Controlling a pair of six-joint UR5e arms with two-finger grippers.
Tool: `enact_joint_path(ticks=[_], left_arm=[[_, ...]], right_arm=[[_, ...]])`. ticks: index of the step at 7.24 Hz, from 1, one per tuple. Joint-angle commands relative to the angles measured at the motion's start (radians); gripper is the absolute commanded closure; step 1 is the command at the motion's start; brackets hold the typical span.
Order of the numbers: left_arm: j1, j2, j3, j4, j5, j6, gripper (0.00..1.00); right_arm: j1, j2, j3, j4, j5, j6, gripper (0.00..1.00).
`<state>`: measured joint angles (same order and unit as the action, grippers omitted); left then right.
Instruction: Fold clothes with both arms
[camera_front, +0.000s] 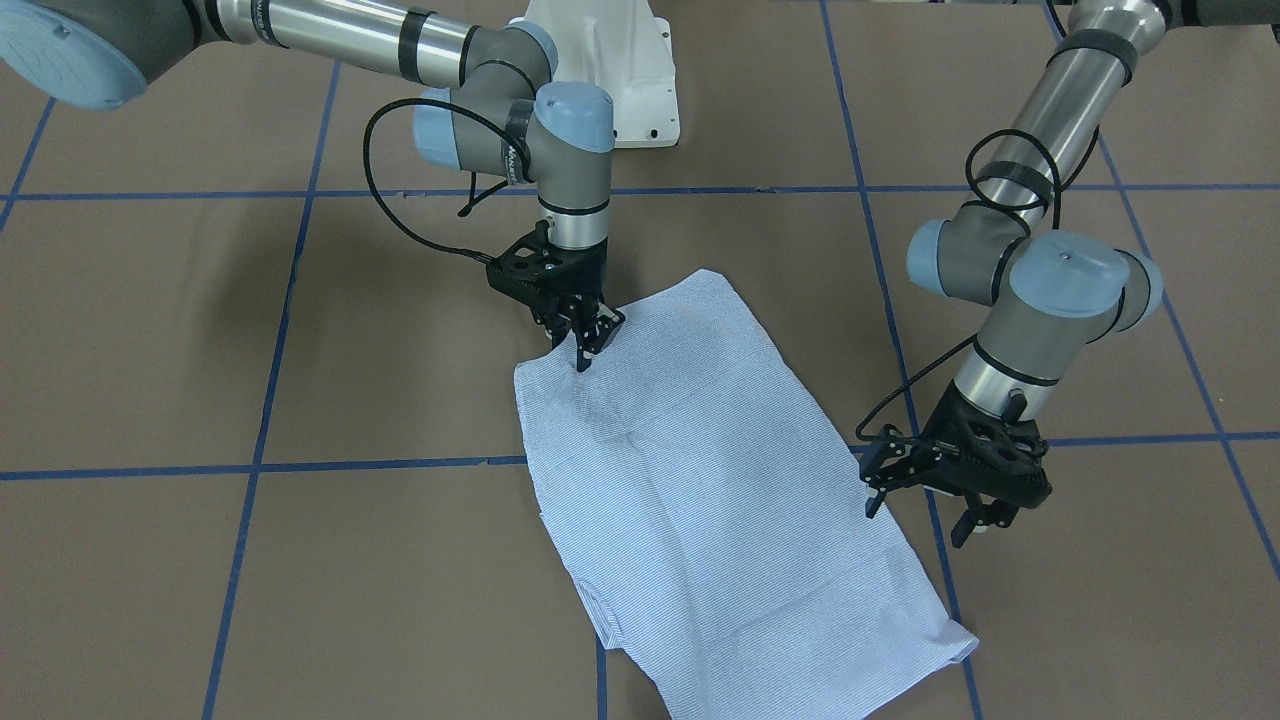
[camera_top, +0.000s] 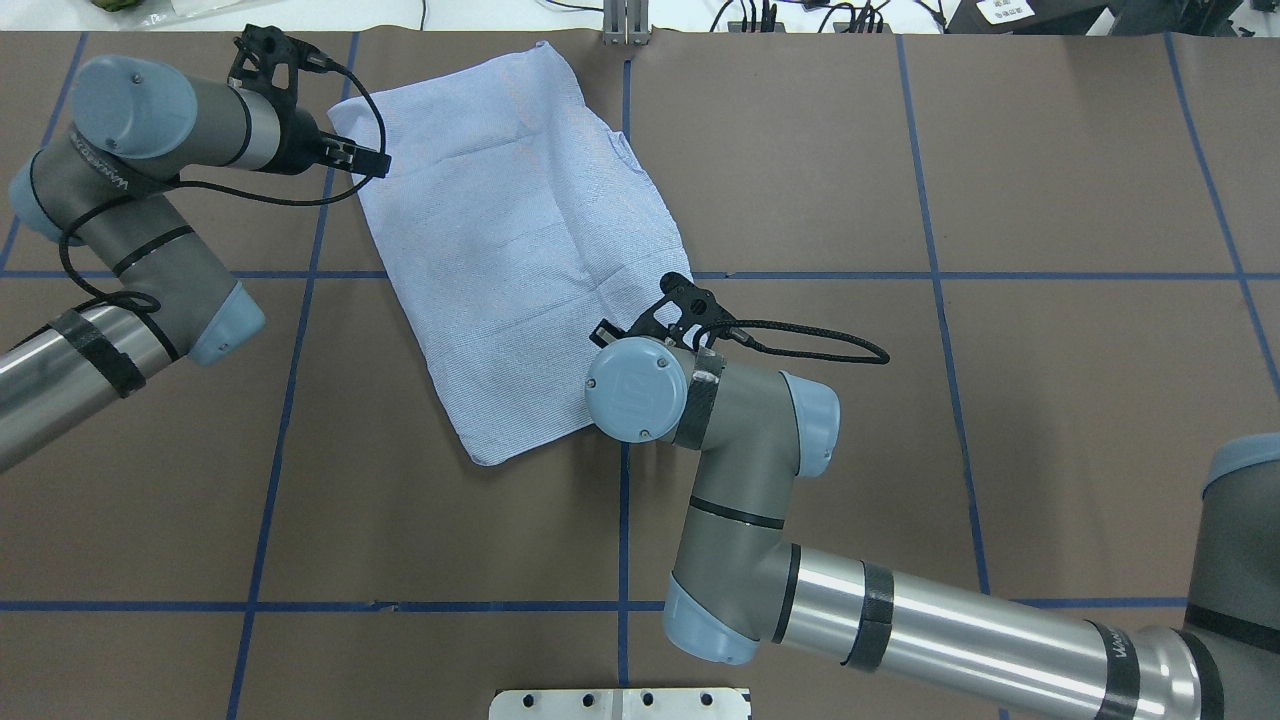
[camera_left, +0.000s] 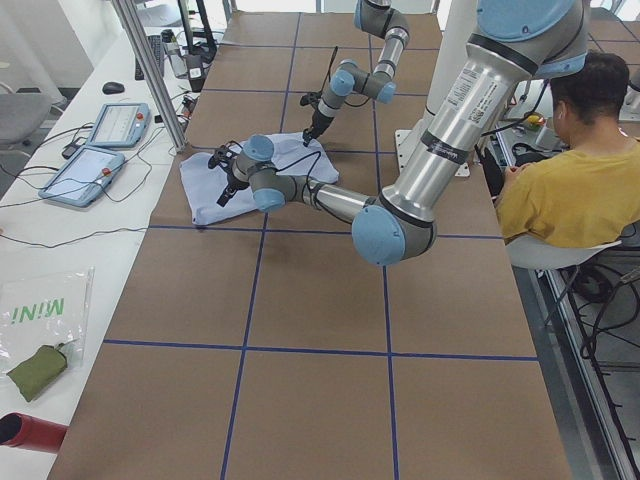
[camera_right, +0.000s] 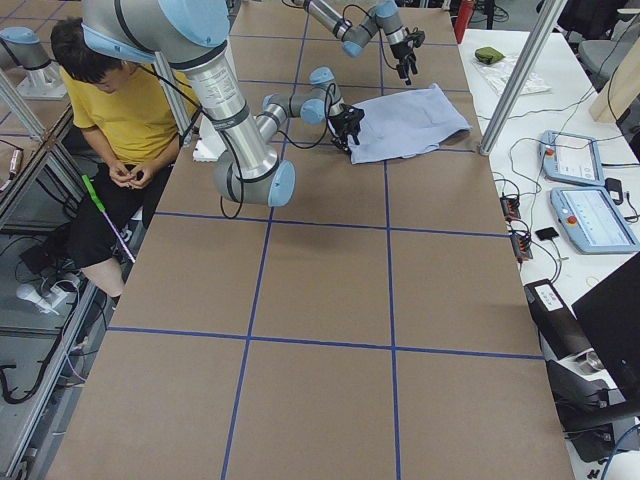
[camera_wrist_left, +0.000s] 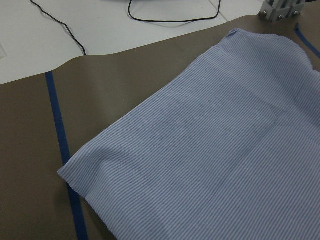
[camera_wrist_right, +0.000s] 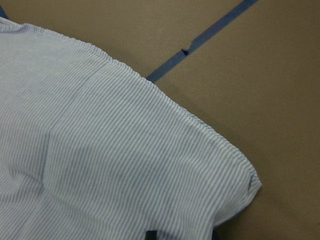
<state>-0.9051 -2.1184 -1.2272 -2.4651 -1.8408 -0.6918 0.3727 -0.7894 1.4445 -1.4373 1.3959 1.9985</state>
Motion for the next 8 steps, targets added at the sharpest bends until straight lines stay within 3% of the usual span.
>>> enact_joint_path(ticks=[1, 4, 5, 6, 8], left_arm=[[0.0, -0.002, -0.002, 0.0, 0.0, 0.0, 0.0], [0.009, 0.026, -0.094, 0.003, -0.015, -0.107, 0.0], [0.034, 0.084, -0.2, 0.005, -0.07, -0.211, 0.0], [0.105, 0.188, -0.341, 0.008, -0.066, -0.312, 0.0], [0.255, 0.37, -0.568, 0.008, 0.035, -0.562, 0.0]], right_arm=[[-0.003, 0.001, -0.001, 0.0, 0.0, 0.0, 1.0], [-0.005, 0.001, 0.002, 0.002, 0.0, 0.02, 1.0], [-0.005, -0.001, 0.004, 0.002, -0.002, 0.019, 1.0], [-0.005, -0.001, 0.007, 0.002, -0.002, 0.019, 1.0], [-0.006, -0.004, 0.011, 0.002, -0.005, 0.019, 1.0]])
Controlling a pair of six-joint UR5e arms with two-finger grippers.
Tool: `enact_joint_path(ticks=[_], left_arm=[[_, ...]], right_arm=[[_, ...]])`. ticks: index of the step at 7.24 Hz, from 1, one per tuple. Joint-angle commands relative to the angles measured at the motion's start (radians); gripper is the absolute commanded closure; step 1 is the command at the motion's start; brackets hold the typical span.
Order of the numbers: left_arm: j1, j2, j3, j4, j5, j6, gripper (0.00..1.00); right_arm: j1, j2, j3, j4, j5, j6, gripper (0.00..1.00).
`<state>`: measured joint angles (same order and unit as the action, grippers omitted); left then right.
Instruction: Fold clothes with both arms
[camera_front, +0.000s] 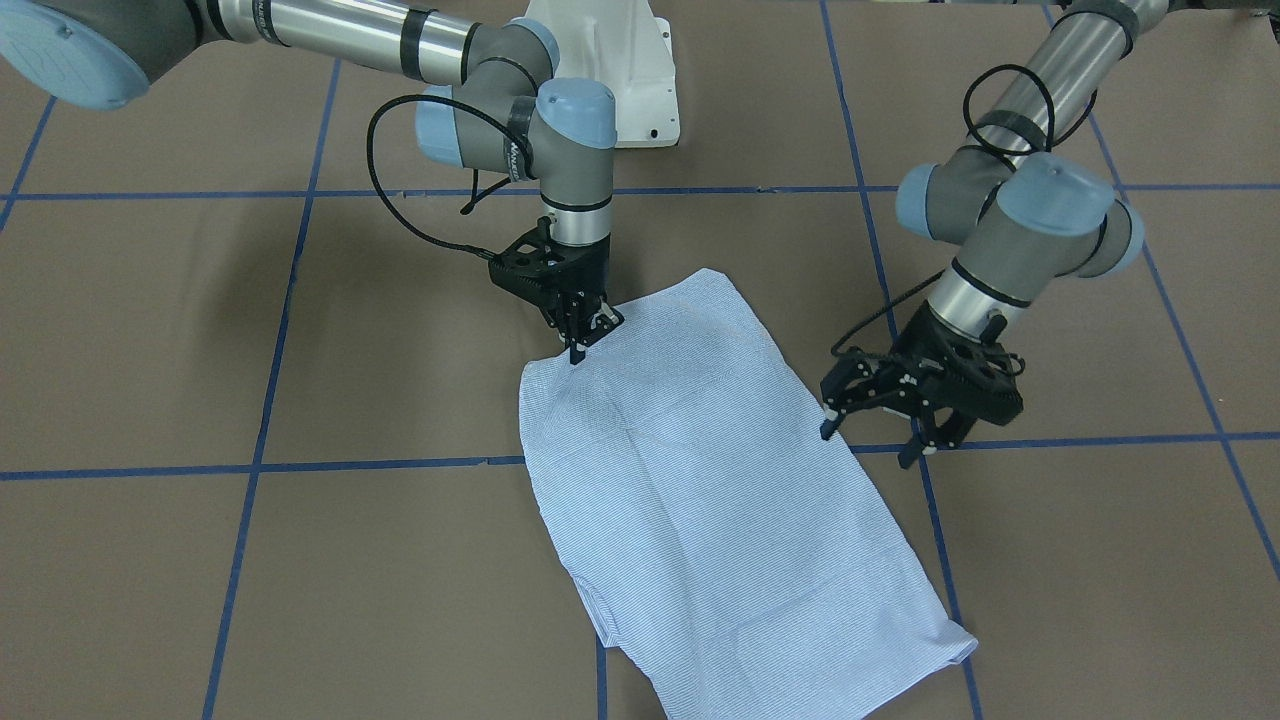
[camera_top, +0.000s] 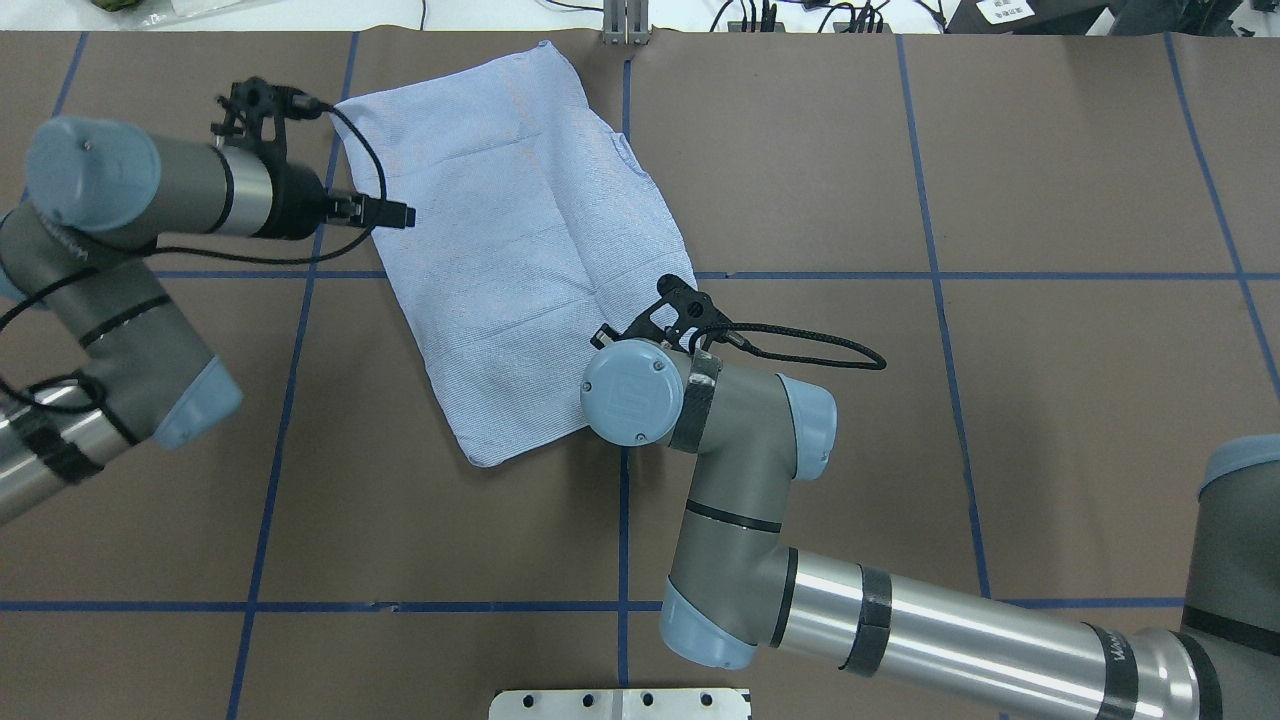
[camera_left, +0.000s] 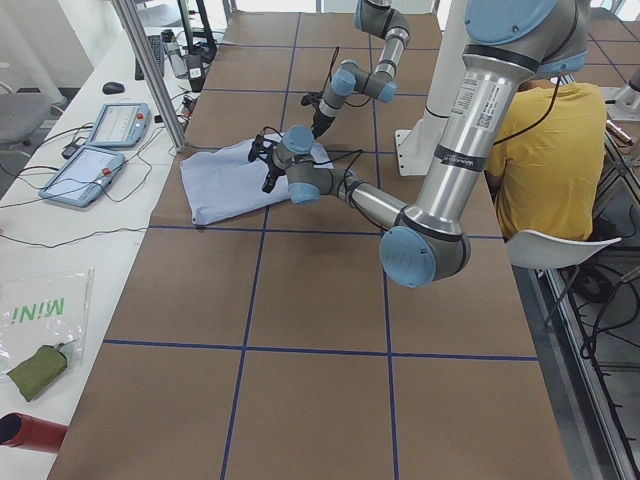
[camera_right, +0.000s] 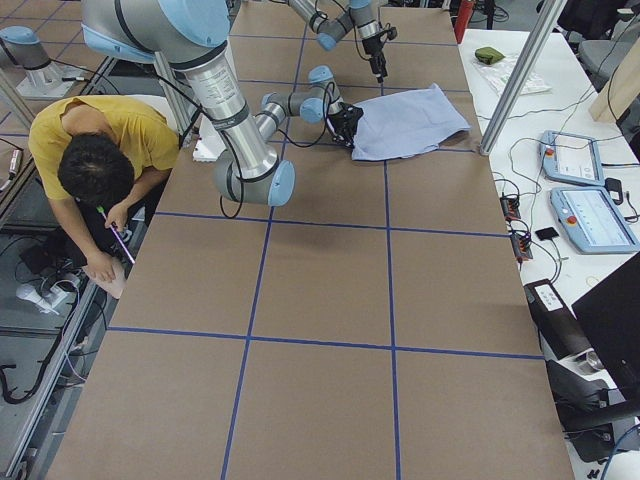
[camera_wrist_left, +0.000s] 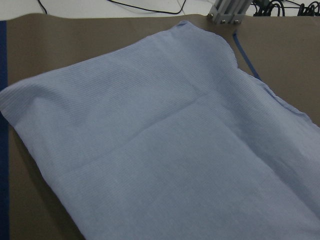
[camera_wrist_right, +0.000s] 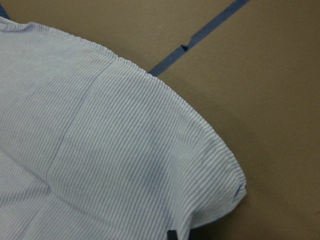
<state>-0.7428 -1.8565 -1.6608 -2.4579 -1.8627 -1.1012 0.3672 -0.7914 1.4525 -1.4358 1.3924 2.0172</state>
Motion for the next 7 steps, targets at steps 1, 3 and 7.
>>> enact_joint_path(ticks=[1, 3, 7], left_arm=[[0.168, 0.137, -0.163, 0.0, 0.13, -0.304, 0.02], [0.32, 0.132, -0.151, 0.008, 0.346, -0.588, 0.21], [0.376, 0.067, -0.142, 0.121, 0.361, -0.634, 0.32]], right_arm=[[-0.001, -0.003, 0.003, 0.0, -0.001, 0.0, 1.0], [-0.001, 0.0, 0.006, 0.002, -0.001, 0.001, 1.0], [-0.001, -0.002, 0.006, 0.002, -0.003, 0.001, 1.0]])
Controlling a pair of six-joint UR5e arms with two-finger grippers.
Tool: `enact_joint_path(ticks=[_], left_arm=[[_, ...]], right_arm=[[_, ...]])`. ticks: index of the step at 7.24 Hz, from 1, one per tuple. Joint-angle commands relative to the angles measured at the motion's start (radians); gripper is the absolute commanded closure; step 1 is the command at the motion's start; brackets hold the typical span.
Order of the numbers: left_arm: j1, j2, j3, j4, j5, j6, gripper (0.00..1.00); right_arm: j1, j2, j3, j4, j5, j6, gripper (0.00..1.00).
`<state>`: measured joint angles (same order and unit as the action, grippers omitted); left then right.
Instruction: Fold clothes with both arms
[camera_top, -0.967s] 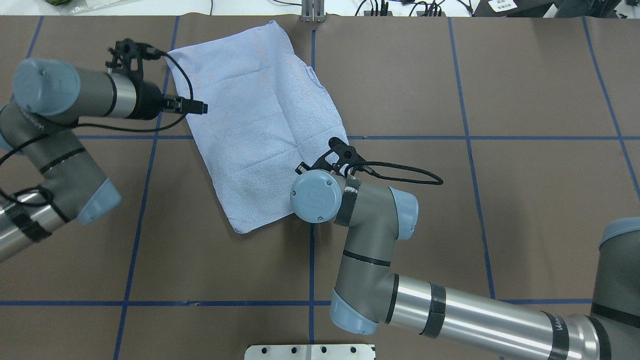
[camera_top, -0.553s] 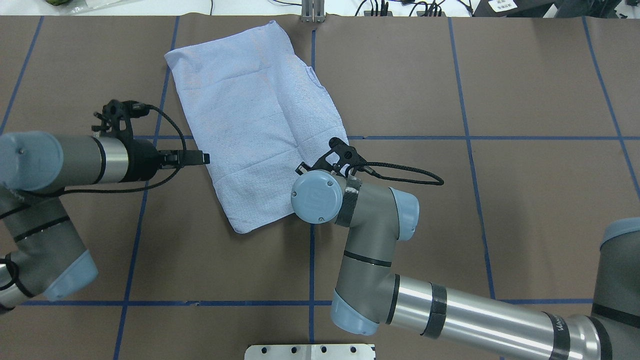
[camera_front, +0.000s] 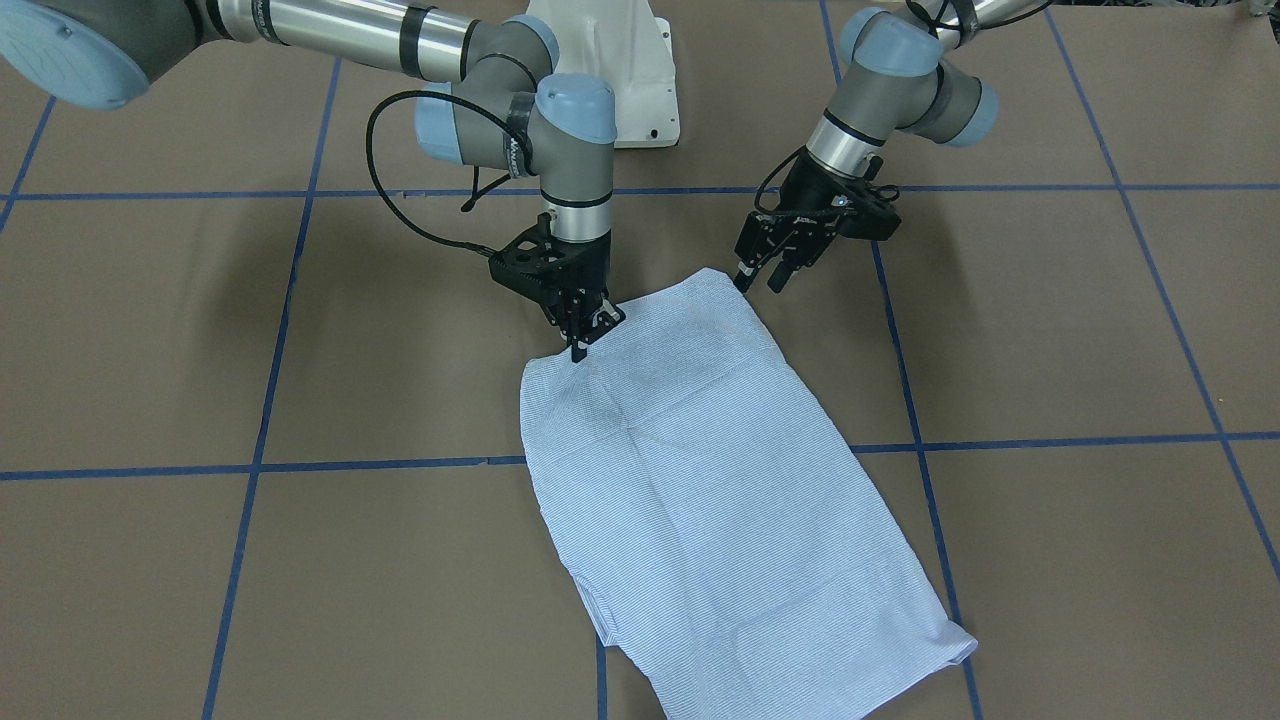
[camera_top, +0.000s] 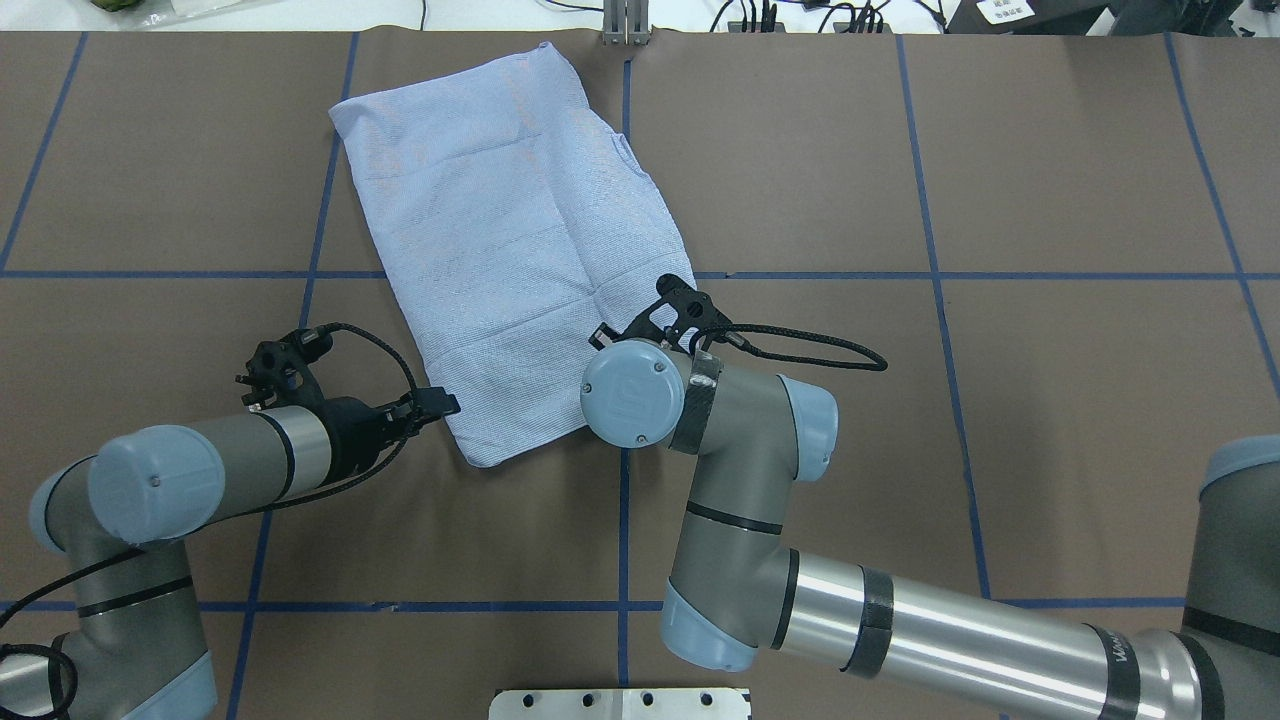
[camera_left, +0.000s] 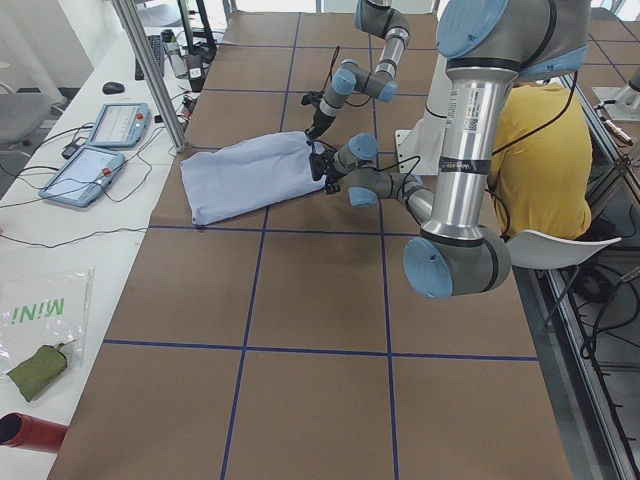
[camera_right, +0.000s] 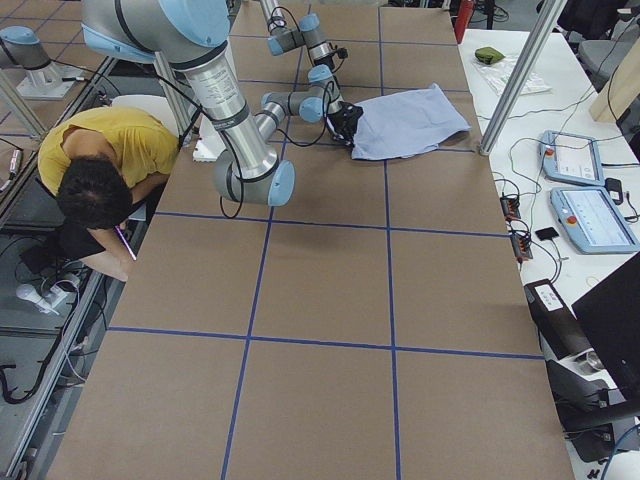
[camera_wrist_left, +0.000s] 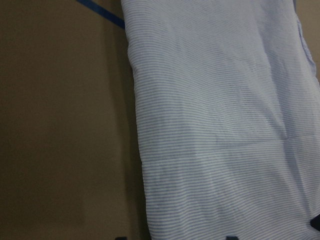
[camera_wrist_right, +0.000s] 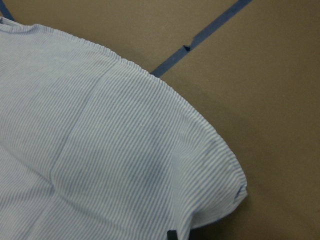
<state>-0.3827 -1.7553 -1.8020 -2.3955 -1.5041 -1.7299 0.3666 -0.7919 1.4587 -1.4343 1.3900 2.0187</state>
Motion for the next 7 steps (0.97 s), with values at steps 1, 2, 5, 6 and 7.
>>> enact_joint_path(ticks=[1, 2, 5, 6, 7], left_arm=[[0.04, -0.05, 0.003, 0.07, 0.004, -0.023, 0.32], [0.056, -0.05, 0.003, 0.072, 0.004, -0.023, 0.32], [0.071, -0.059, 0.016, 0.096, 0.005, -0.023, 0.36], [0.071, -0.064, 0.016, 0.105, 0.005, -0.023, 0.38], [0.071, -0.069, 0.019, 0.105, 0.005, -0.023, 0.46]], right_arm=[[0.0, -0.001, 0.0, 0.0, 0.0, 0.0, 1.0], [0.0, 0.0, 0.002, 0.0, 0.0, 0.0, 1.0], [0.0, -0.001, 0.005, 0.0, 0.001, 0.0, 1.0], [0.0, -0.001, 0.005, 0.0, 0.0, 0.0, 1.0], [0.0, -0.001, 0.006, 0.0, 0.001, 0.0, 1.0]])
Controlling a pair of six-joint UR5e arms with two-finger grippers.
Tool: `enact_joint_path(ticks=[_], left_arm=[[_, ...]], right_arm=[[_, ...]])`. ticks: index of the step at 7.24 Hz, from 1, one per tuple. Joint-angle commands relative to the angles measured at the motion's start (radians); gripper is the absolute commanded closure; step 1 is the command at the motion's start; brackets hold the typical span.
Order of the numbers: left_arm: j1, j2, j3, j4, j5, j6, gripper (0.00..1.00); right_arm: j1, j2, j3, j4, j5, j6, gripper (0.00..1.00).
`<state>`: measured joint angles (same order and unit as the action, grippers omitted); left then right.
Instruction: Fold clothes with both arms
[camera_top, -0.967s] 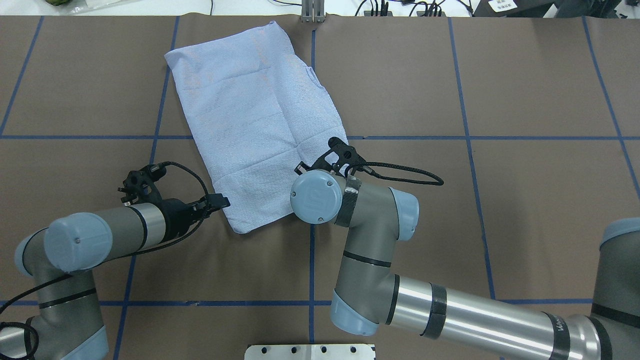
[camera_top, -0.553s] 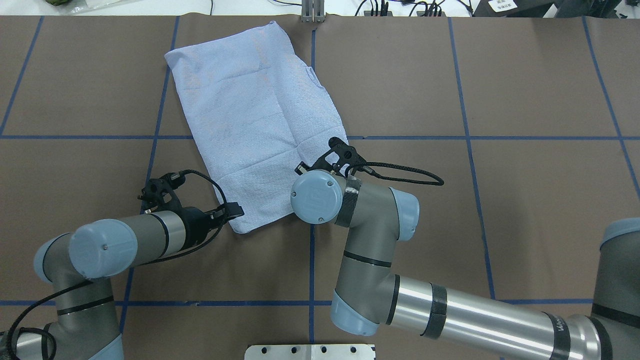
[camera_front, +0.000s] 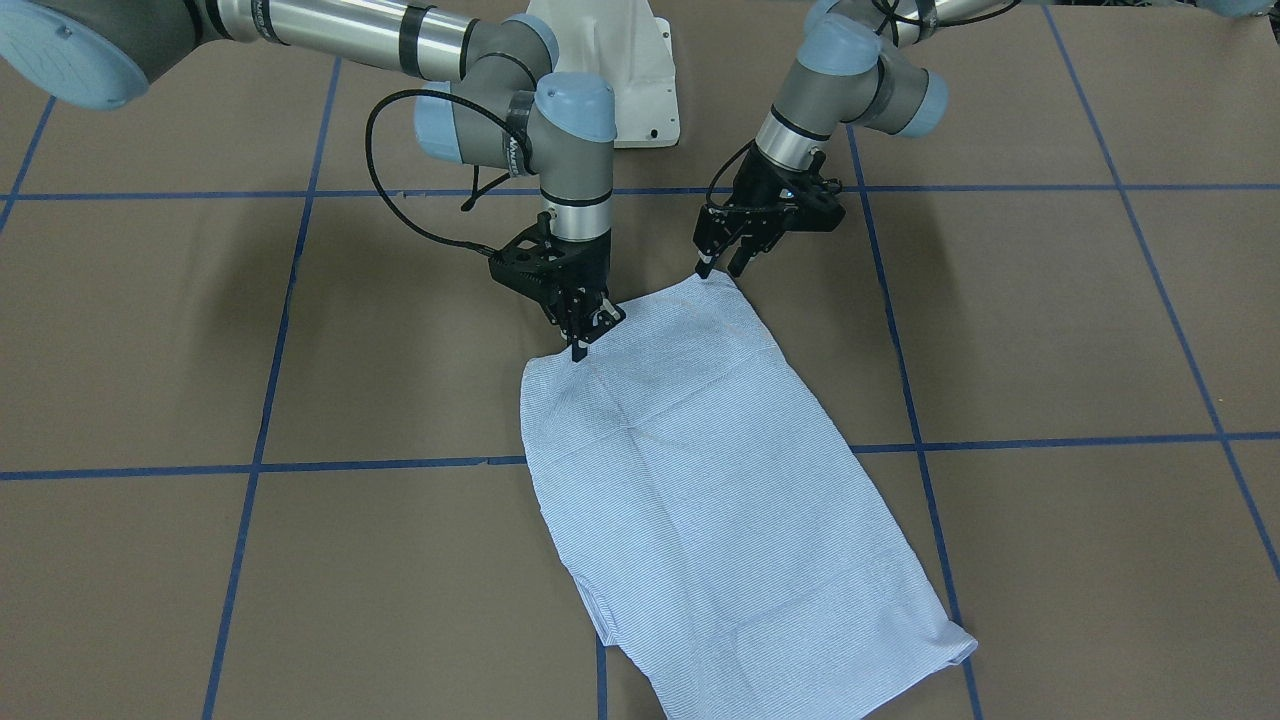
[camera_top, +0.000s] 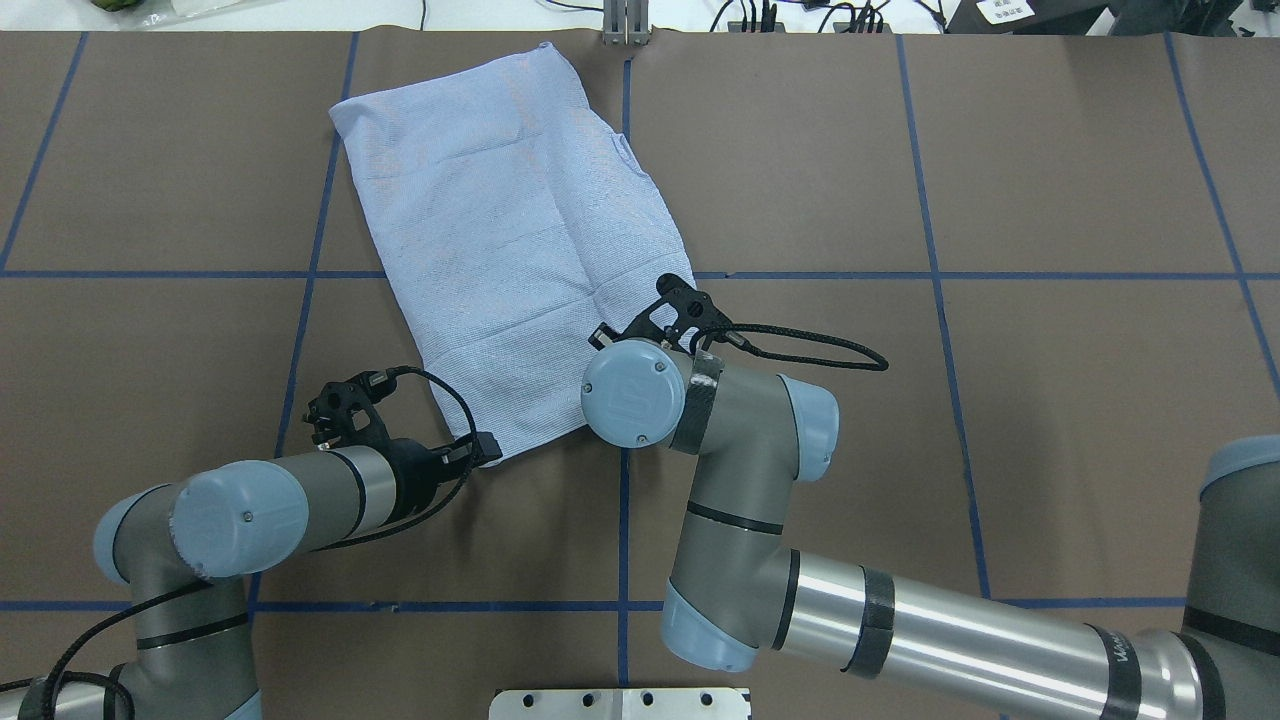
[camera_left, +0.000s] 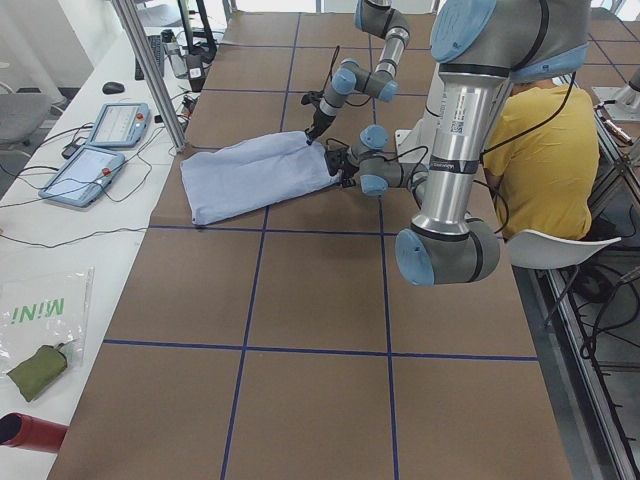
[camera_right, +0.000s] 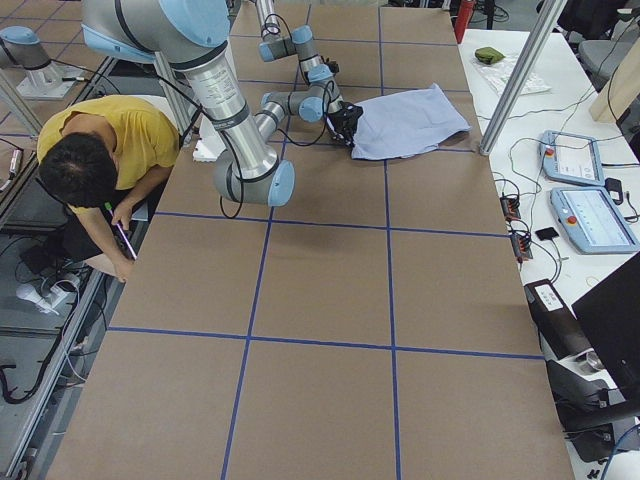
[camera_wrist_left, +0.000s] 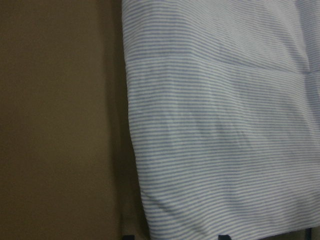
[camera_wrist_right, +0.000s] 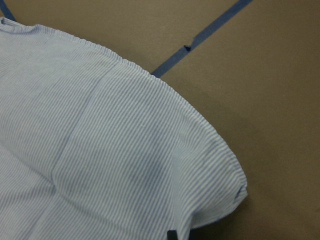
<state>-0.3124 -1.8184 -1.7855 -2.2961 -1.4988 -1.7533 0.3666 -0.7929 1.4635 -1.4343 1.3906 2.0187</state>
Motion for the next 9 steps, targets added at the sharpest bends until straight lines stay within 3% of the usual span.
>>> enact_joint_path(ticks=[1, 4, 6, 7, 9], left_arm=[[0.001, -0.015, 0.009, 0.006, 0.0, 0.0, 0.62], [-0.008, -0.018, 0.012, 0.006, 0.0, 0.0, 0.96], [-0.011, -0.022, 0.009, 0.006, 0.0, 0.002, 1.0], [-0.011, -0.056, 0.006, 0.006, -0.003, 0.002, 1.0], [-0.007, -0.117, -0.011, 0.006, -0.005, -0.002, 1.0]], right_arm=[[0.0, 0.0, 0.001, 0.0, 0.001, 0.0, 1.0], [0.0, 0.0, 0.001, 0.0, 0.001, -0.002, 1.0], [0.0, -0.02, 0.029, 0.0, 0.001, -0.005, 1.0], [-0.002, -0.076, 0.099, 0.0, -0.001, -0.006, 1.0], [-0.078, -0.263, 0.365, -0.012, -0.065, -0.011, 1.0]])
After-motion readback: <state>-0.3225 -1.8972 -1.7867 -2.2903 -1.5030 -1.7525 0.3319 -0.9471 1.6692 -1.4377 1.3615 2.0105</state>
